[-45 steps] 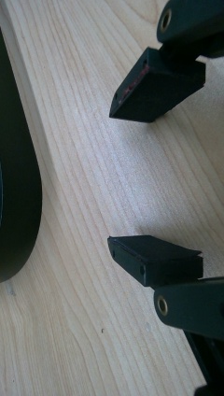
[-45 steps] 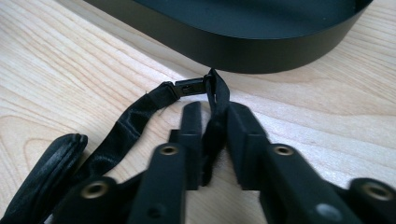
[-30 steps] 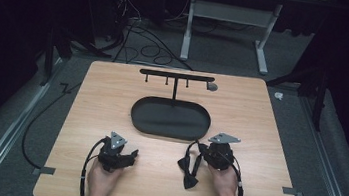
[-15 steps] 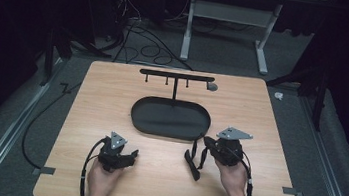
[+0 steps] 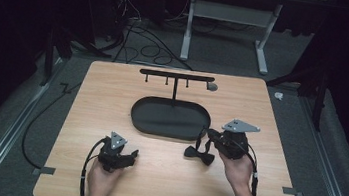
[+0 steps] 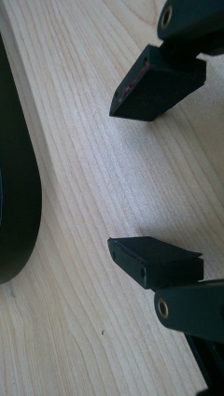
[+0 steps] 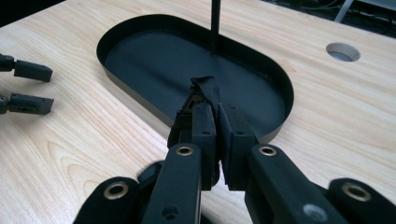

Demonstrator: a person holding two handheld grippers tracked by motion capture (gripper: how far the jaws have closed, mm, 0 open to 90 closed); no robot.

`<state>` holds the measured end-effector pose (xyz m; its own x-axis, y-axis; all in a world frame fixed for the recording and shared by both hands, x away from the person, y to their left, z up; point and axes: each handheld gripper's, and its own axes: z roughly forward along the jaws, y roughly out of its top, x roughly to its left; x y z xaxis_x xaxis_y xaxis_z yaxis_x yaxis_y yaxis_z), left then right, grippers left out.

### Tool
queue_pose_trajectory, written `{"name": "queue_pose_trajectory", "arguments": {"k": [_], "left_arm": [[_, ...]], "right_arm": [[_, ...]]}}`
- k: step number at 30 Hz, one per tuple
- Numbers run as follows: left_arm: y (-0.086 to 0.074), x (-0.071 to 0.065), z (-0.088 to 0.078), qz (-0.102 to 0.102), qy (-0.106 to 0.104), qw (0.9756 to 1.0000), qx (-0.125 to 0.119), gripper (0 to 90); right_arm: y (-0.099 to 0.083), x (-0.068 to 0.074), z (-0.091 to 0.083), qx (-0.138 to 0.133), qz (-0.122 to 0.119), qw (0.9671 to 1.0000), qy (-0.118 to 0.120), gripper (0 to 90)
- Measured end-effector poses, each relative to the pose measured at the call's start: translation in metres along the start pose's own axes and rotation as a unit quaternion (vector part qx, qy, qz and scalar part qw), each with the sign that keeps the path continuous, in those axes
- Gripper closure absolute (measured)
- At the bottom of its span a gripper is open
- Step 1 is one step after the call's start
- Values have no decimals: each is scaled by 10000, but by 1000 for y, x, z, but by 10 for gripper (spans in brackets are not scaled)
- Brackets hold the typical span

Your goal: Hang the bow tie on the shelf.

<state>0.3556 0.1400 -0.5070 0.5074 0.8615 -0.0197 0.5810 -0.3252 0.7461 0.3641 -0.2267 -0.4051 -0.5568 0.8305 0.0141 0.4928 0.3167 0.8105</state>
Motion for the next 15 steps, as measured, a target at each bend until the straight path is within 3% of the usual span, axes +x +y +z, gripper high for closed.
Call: {"name": "queue_pose_trajectory", "arguments": {"k": [15], "left_arm": [[0, 0, 0, 0, 1, 10000, 0, 313]], "right_arm": [[23, -11, -10, -200, -41, 9998, -47, 874]]}}
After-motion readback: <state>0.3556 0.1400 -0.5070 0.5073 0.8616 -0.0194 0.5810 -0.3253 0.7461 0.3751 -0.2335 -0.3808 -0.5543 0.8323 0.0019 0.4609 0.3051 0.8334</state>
